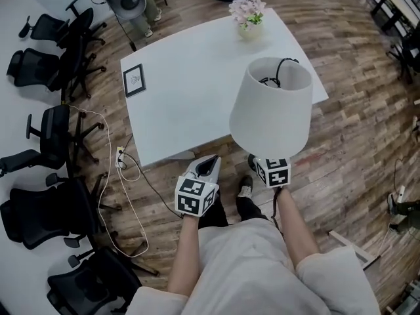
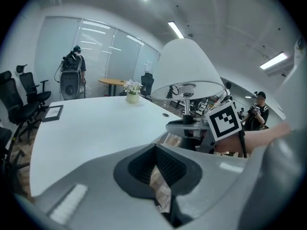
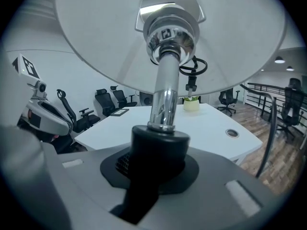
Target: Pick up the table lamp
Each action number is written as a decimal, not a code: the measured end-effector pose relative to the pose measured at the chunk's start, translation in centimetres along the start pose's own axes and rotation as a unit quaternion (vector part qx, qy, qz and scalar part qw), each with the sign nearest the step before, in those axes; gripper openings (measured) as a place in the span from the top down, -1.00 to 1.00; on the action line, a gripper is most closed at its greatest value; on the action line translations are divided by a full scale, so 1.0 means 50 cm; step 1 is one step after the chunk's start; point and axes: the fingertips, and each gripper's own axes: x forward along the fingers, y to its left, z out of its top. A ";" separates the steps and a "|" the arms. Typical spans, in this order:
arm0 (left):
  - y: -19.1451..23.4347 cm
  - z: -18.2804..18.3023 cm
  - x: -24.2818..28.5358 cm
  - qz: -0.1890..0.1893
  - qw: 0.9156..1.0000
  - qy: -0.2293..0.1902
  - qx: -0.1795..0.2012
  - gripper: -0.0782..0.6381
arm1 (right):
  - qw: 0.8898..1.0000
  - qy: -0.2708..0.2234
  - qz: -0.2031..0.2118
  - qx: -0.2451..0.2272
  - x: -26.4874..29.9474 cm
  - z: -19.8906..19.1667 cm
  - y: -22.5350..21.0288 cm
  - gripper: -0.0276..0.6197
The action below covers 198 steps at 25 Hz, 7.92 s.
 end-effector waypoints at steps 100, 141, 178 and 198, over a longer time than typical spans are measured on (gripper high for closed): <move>0.209 -0.052 0.117 -0.096 0.992 0.079 0.037 0.78 | 0.964 -0.179 -0.182 -0.069 0.311 0.209 0.023 0.35; 0.007 -0.112 -0.015 -0.024 0.997 -0.013 -0.070 0.78 | 1.000 -0.013 -0.016 -0.012 -0.057 -0.092 0.126 0.48; -0.114 -0.169 -0.130 0.038 0.996 -0.040 -0.065 0.78 | 0.999 0.011 0.046 -0.003 -0.249 -0.193 0.127 0.83; -0.140 -0.191 -0.116 0.021 0.997 -0.034 -0.071 0.78 | 0.997 0.031 0.055 -0.032 -0.240 -0.204 0.146 0.83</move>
